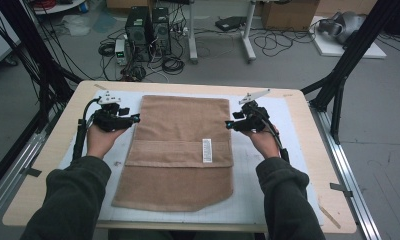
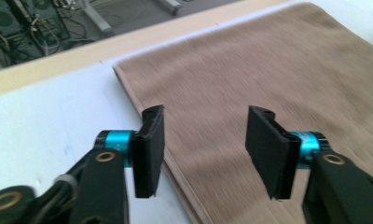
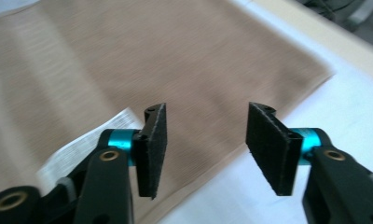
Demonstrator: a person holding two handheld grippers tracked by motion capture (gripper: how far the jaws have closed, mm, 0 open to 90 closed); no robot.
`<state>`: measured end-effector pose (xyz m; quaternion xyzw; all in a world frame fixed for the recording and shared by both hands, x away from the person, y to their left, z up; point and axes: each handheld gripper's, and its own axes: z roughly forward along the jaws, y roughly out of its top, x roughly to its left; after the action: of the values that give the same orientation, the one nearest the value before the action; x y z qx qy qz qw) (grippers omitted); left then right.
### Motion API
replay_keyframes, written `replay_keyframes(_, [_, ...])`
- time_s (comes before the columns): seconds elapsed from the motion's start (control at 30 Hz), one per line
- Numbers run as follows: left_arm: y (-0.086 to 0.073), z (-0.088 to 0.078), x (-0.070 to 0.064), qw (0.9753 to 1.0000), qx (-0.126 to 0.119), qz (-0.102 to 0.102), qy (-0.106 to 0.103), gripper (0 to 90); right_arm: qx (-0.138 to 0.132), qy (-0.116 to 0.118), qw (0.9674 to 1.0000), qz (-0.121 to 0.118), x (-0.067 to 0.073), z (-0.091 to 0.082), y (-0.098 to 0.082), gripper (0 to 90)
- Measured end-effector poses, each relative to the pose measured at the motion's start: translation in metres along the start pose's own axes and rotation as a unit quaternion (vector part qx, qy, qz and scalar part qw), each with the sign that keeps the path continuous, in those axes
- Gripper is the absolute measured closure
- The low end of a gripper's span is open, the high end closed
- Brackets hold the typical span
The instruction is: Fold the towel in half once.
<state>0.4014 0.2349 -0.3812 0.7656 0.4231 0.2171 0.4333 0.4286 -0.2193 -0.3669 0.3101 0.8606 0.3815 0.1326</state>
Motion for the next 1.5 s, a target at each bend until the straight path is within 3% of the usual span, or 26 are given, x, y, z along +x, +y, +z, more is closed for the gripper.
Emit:
replay_keyframes(0.1, [-0.016, -0.011, -0.009, 0.9998, -0.007, -0.001, -0.019, 43.4, -0.006, 0.028, 0.9996, -0.004, 0.020, -0.007, -0.014, 47.6])
replay_keyframes(0.17, [-0.030, -0.020, -0.017, 0.9996, -0.001, 0.012, -0.026, 41.5, 0.009, 0.039, 0.9988, -0.028, 0.037, -0.011, -0.023, 47.5])
replay_keyframes(0.23, [-0.042, -0.027, -0.024, 0.9994, 0.000, 0.014, -0.032, 41.4, -0.004, 0.061, 0.9974, -0.037, 0.053, -0.016, -0.035, 50.1])
replay_keyframes(0.33, [-0.059, -0.035, -0.033, 0.9989, 0.004, 0.020, -0.043, 41.4, 0.000, 0.091, 0.9944, -0.053, 0.072, -0.022, -0.055, 53.0])
replay_keyframes(0.53, [-0.084, -0.044, -0.047, 0.9978, 0.012, 0.027, -0.059, 41.6, 0.017, 0.131, 0.9890, -0.066, 0.097, -0.024, -0.096, 55.8])
replay_keyframes(0.63, [-0.093, -0.042, -0.052, 0.9969, 0.026, 0.031, -0.067, 43.2, 0.034, 0.135, 0.9879, -0.067, 0.100, -0.017, -0.108, 61.3])
replay_keyframes(0.7, [-0.098, -0.039, -0.054, 0.9958, 0.043, 0.040, -0.069, 45.4, 0.040, 0.135, 0.9872, -0.074, 0.102, -0.013, -0.112, 71.6])
replay_keyframes(0.73, [-0.100, -0.038, -0.054, 0.9957, 0.046, 0.040, -0.069, 45.5, 0.031, 0.134, 0.9872, -0.081, 0.102, -0.012, -0.112, 83.7])
replay_keyframes(0.77, [-0.101, -0.038, -0.054, 0.9957, 0.045, 0.042, -0.069, 46.0, 0.032, 0.142, 0.9860, -0.082, 0.101, -0.012, -0.111, 87.4])
replay_keyframes(0.87, [-0.099, -0.036, -0.052, 0.9963, 0.039, 0.036, -0.068, 47.4, 0.036, 0.143, 0.9856, -0.083, 0.099, -0.010, -0.101, 88.7])
replay_keyframes(0.97, [-0.097, -0.035, -0.049, 0.9965, 0.038, 0.034, -0.066, 47.1, 0.025, 0.135, 0.9868, -0.086, 0.095, -0.006, -0.086, 88.8])
replay_keyframes(1.1, [-0.096, -0.036, -0.046, 0.9973, 0.030, 0.025, -0.062, 47.0, 0.028, 0.120, 0.9894, -0.078, 0.089, 0.005, -0.071, 88.8])
replay_keyframes(1.23, [-0.096, -0.035, -0.047, 0.9970, 0.030, 0.029, -0.066, 45.9, 0.053, 0.116, 0.9892, -0.073, 0.089, 0.022, -0.071, 88.5])
replay_keyframes(1.43, [-0.095, -0.034, -0.051, 0.9967, 0.029, 0.033, -0.069, 44.7, 0.053, 0.107, 0.9907, -0.065, 0.092, 0.024, -0.069, 88.2])
replay_keyframes(1.5, [-0.095, -0.035, -0.053, 0.9965, 0.027, 0.034, -0.071, 44.5, 0.046, 0.106, 0.9910, -0.068, 0.094, 0.022, -0.068, 84.4])
